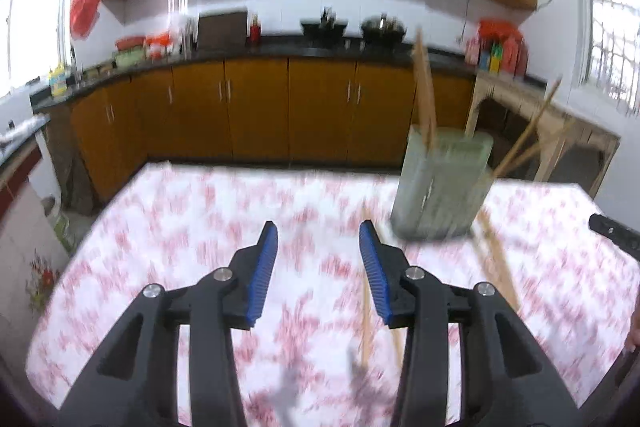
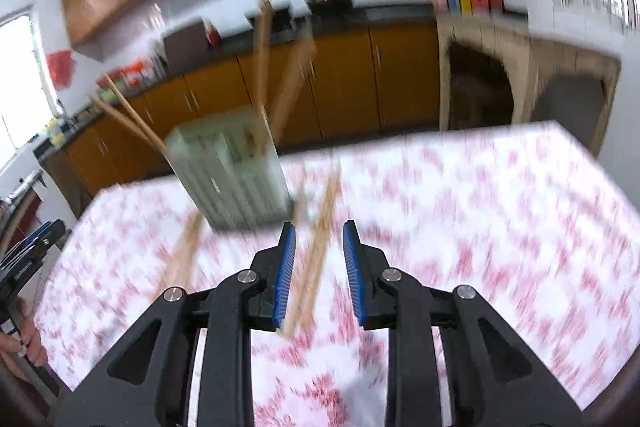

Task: Organize utensils
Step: 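Lower both grippers to the table and close each on a bamboo chopstick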

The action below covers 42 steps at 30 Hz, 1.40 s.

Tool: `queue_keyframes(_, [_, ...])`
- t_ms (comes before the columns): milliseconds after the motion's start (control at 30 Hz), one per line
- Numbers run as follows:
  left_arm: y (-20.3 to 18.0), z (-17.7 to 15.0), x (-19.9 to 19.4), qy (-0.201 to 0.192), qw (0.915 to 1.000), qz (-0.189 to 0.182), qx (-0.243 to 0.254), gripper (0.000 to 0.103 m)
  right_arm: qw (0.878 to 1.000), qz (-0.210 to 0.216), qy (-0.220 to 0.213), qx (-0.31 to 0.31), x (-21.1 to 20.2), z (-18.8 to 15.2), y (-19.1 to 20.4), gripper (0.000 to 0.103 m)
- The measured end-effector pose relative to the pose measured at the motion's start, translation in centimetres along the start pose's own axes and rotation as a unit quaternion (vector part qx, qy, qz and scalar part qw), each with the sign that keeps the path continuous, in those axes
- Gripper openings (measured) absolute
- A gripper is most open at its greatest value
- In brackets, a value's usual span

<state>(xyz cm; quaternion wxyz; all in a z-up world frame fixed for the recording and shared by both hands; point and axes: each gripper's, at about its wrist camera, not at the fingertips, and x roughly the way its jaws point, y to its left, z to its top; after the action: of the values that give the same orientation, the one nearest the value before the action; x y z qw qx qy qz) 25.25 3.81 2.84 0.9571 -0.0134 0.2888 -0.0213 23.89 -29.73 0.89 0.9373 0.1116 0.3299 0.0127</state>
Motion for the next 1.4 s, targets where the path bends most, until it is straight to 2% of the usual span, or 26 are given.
queue_keyframes(200, [0.4, -3.8, 3.6, 0.062, 0.9980, -0.008, -0.005, 0.043, 0.997, 0.004, 0.076, -0.002, 6.1, -3.3, 0.7, 0.020])
queue_keyframes(467, [-0.1, -5.4, 5.1, 0.092, 0.9955, -0.023, -0.007, 0.043, 0.995, -0.006, 0.102, -0.011, 9.1, -4.7, 0.8, 0.016])
queue_keyframes(733, [-0.4, -5.9, 5.9, 0.106, 0.9938, -0.034, -0.007, 0.043, 0.994, -0.022, 0.106, -0.026, 10.0, -5.2, 0.8, 0.015])
queue_keyframes(900, [-1.0, -6.1, 6.4, 0.116, 0.9922, -0.046, -0.004, 0.042, 0.994, -0.036, 0.099, -0.038, 10.0, -5.3, 0.9, 0.008])
queue_keyframes(1000, [-1.7, -6.2, 6.6, 0.122, 0.9910, -0.055, 0.004, 0.042, 0.994, -0.059, 0.095, -0.021, 9.8, -5.0, -0.5, 0.008])
queue_keyframes(1133, [-3.0, -6.5, 7.1, 0.130, 0.9892, -0.062, 0.028, 0.041, 0.990, -0.098, 0.088, 0.040, 9.6, -4.2, -4.0, 0.007])
queue_keyframes(1333, [-4.7, -7.1, 8.7, 0.149, 0.9855, -0.053, 0.060, 0.028, 0.991, -0.101, 0.088, 0.032, 9.2, -4.3, -4.8, 0.007])
queue_keyframes(1400, [-5.1, -7.3, 9.2, 0.155, 0.9846, -0.046, 0.066, 0.021, 0.991, -0.101, 0.087, 0.028, 9.4, -4.2, -4.6, 0.007])
